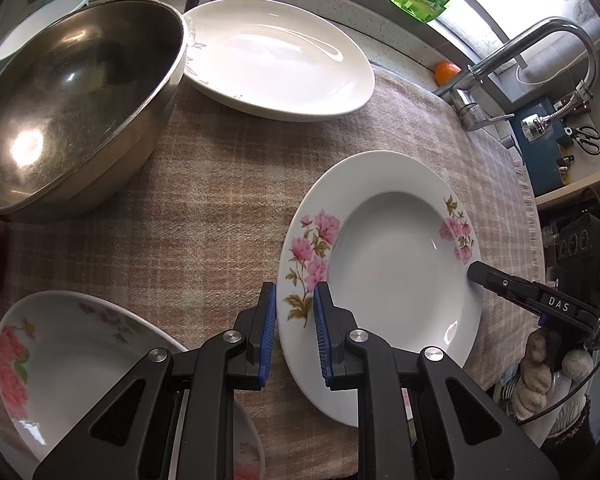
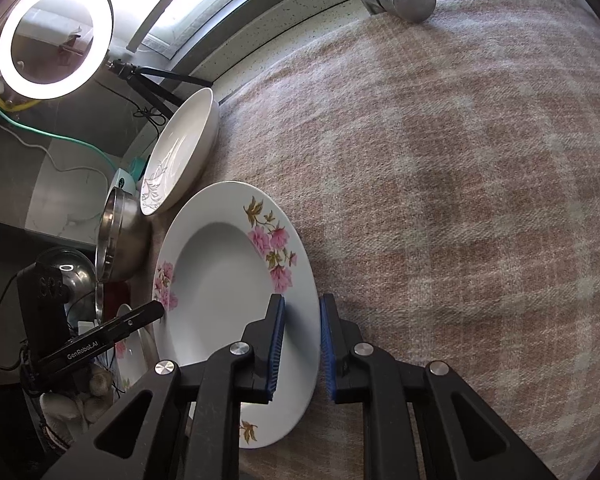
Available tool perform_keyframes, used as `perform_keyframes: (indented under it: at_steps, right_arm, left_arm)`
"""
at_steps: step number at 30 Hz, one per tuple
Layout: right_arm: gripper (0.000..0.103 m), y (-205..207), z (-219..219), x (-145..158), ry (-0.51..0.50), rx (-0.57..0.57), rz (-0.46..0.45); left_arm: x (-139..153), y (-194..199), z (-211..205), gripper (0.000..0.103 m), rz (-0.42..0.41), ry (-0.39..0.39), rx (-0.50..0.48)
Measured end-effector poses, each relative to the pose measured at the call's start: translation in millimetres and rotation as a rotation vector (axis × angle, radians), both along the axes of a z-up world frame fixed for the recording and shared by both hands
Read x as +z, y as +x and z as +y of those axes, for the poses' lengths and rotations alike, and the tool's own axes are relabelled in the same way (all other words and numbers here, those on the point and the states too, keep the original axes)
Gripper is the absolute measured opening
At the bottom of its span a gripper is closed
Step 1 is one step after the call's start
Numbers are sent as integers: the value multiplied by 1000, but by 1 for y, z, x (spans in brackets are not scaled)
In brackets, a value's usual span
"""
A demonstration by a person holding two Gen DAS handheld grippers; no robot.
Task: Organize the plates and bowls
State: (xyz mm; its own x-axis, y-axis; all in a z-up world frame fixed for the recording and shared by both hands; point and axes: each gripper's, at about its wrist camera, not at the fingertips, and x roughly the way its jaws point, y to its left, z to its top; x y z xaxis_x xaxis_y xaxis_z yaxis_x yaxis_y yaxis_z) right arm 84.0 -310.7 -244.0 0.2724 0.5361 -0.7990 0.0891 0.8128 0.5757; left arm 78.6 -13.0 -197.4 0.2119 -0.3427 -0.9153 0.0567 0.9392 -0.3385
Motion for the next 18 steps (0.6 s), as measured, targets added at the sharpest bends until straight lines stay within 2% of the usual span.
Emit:
perform_keyframes:
  at_steps: [18]
  right_arm:
    - [16, -3, 0, 2, -6, -20, 24]
  left_arm:
    - [4, -2, -6, 17, 0, 30, 24]
